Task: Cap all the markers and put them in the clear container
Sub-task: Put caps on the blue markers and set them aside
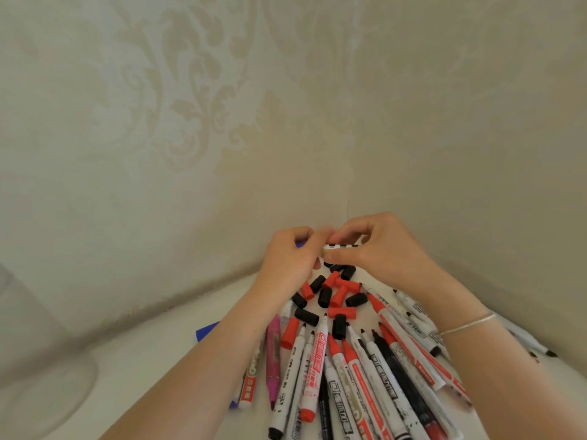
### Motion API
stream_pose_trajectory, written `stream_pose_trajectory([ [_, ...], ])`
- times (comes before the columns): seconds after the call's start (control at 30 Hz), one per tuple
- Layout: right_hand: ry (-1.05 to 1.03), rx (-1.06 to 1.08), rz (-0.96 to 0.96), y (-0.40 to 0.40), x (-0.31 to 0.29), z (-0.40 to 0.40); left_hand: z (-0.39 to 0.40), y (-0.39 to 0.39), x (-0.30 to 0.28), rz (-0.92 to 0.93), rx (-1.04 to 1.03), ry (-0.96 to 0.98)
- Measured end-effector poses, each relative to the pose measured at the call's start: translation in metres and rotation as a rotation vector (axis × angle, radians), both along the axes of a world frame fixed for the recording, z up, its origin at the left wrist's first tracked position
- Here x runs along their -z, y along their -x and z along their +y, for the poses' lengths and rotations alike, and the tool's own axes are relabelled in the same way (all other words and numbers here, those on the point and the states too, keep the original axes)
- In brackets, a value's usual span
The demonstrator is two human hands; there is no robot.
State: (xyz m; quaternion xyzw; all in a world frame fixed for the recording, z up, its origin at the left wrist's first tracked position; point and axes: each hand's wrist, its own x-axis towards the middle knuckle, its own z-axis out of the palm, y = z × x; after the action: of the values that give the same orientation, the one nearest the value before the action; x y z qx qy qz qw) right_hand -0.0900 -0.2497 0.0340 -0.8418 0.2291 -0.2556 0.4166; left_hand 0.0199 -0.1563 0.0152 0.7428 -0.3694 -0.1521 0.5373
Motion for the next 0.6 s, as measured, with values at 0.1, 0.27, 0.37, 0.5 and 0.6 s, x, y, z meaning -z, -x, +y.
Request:
stream_pose_trajectory([
  [0.1,0.001,-0.047,0.032,-0.002,0.001,0.004,0.018,-0.013,-0.001,-0.084,0.152,-0.092],
  [0.27,0.086,-0.224,0.167,-0.018,-0.012,0.005,0.060,-0.038,-0.025,-0.265,0.296,-0.253],
  [0.37,0.170,-0.229,0.150,-0.040,-0.012,0.009,0.087,-0.053,-0.031,-0.376,0.141,-0.348],
  [0.5,0.293,-0.220,0.235,-0.067,0.001,0.016,0.110,-0.080,-0.014,-0.616,-0.084,-0.743],
  [0.6,0.341,-0.236,0.331,-0.077,0.014,0.024,0.115,-0.092,0.007,-0.686,-0.117,-0.943],
])
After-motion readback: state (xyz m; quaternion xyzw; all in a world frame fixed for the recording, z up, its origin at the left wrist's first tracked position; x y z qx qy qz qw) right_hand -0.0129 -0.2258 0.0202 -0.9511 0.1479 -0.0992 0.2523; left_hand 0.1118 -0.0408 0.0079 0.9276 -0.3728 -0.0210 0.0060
